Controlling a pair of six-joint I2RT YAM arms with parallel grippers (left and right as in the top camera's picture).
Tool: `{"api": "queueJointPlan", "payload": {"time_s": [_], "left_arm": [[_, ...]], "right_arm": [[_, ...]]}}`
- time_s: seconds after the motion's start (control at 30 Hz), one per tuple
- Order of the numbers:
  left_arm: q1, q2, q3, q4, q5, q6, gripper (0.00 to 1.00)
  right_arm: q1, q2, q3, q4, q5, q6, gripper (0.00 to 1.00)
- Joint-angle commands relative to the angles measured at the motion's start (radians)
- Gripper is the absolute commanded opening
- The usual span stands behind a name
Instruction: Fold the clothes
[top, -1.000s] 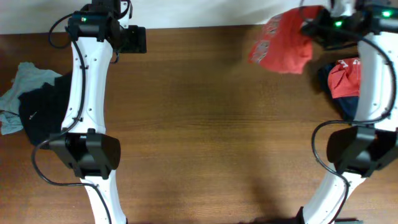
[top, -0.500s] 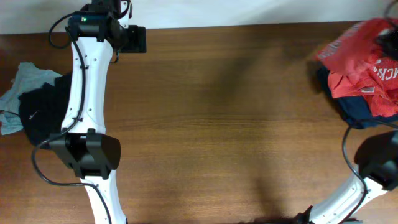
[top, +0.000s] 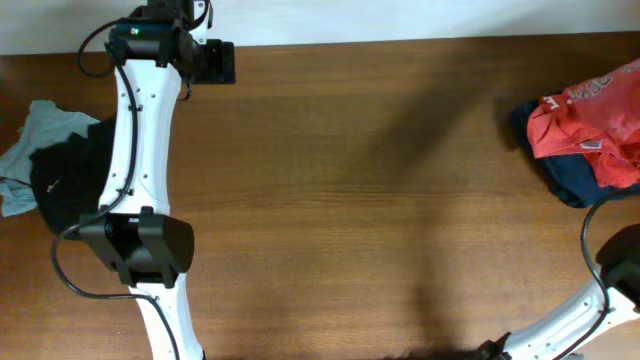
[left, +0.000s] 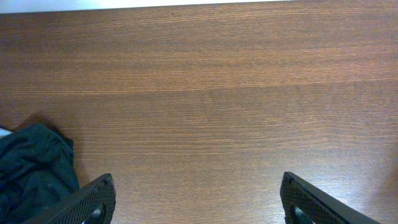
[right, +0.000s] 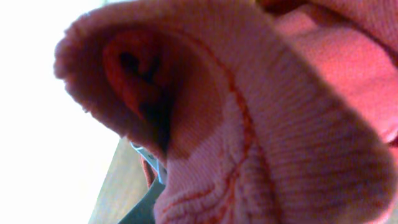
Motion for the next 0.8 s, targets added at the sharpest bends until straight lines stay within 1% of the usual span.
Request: {"api": "queueJointPlan", "payload": {"time_s": [0.0,0.1,0.23,0.27,0.33,0.37,0.43,0.47,0.5,0.53,0.6,0.63,0.67,0.77], "left_arm": [[-0.013,0.009,-0.001,0.003,0.004,0.019,0.84],[-0.026,0.009,-0.001,0.005,0.004,0.019,0.84],[-0.032,0.009,-0.001,0.011,0.003,0.019,0.84],[-0.032,0.009,-0.001,0.014,0.004,0.019,0.84],[-0.033,0.009,-0.001,0.018,0.004,0.019,0.84],[-0.033,0.009,-0.001,0.021,0.004,0.019,0.84],[-0.033,0.009,-0.001,0.026,0.004,0.019,0.84],[-0.033,0.009,-0.001,0.029,0.004,0.019,0.84],[-0.033,0.009,-0.001,0.033,0.004,0.019,0.84],[-0.033,0.009,-0.001,0.037,0.004,0.019,0.84],[-0.033,0.009,-0.001,0.044,0.005,0.019,0.84],[-0.033,0.009,-0.001,0.046,0.005,0.019,0.84],[-0.033,0.009,-0.001,0.048,0.005,0.019,0.84],[-0.033,0.009,-0.001,0.051,0.005,0.019,0.84]], "right_arm": [[0.006,0.053,-0.005,0.004,-0.043,-0.047,0.04],[0.003,0.073,-0.042,-0.013,-0.033,-0.044,0.04],[-0.016,0.073,-0.055,-0.065,0.029,0.000,0.04],[-0.024,0.073,-0.055,-0.080,0.031,0.005,0.06],[-0.042,0.072,-0.054,-0.122,0.033,0.016,0.17],[-0.063,0.072,-0.054,-0.185,0.036,0.015,0.21],[-0.084,0.072,-0.054,-0.241,0.052,0.015,0.26],[-0.100,0.071,-0.054,-0.277,0.056,0.015,0.34],[-0.113,0.071,-0.054,-0.301,0.058,0.015,0.40],[-0.129,0.071,-0.054,-0.322,0.059,0.015,0.49],[-0.167,0.071,-0.054,-0.367,0.059,0.015,0.73],[-0.184,0.071,-0.054,-0.384,0.059,0.015,0.91],[-0.200,0.071,-0.054,-0.400,0.060,0.014,0.99],[-0.250,0.071,-0.054,-0.452,0.056,-0.015,0.99]]}}
